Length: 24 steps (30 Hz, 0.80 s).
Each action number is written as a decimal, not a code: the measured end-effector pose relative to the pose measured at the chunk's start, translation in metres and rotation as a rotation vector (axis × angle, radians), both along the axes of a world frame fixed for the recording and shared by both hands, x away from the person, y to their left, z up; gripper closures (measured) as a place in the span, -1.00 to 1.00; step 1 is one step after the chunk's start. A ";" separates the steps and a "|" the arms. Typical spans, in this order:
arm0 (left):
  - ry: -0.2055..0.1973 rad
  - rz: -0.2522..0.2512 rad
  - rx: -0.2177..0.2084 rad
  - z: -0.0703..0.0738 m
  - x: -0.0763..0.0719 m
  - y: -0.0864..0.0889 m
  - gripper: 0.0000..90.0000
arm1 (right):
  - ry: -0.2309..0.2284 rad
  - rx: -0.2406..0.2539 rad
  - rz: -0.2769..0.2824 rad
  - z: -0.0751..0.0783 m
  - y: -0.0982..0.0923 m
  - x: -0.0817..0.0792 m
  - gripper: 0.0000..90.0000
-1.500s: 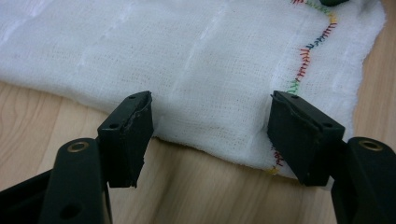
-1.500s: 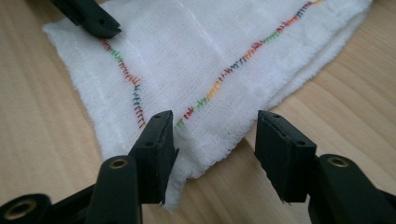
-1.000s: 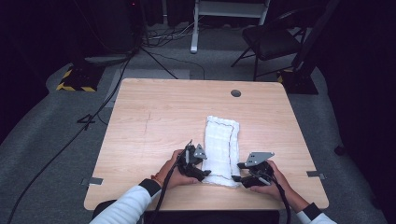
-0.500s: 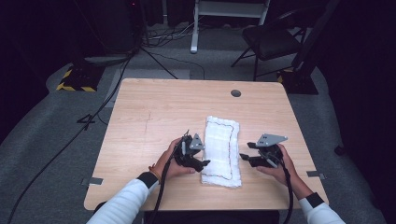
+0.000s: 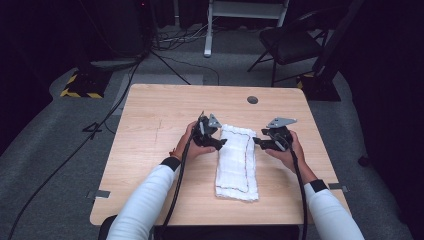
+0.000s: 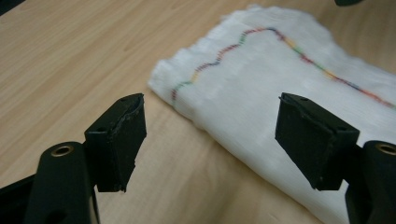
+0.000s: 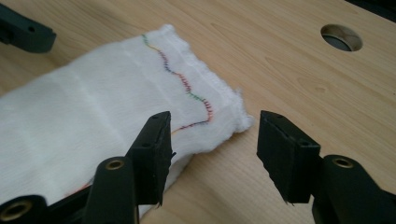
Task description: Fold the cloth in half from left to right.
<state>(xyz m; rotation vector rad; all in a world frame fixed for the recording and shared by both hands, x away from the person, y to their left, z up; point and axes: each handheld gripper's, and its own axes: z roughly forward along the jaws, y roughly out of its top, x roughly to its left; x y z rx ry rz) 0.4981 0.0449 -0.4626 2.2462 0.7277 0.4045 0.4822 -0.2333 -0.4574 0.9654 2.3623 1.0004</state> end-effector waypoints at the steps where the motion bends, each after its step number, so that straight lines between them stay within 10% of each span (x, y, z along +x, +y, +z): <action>1: -0.009 0.016 0.020 -0.001 0.006 -0.003 -0.44 | 0.000 -0.017 -0.011 -0.003 0.002 0.005 0.02; 16: 0.077 0.070 0.027 -0.029 0.036 -0.025 -0.44 | 0.051 -0.052 -0.075 -0.029 0.023 0.042 -0.01; 24: 0.131 0.046 -0.041 -0.037 0.044 -0.019 -0.47 | 0.127 0.006 -0.037 -0.033 0.019 0.052 0.13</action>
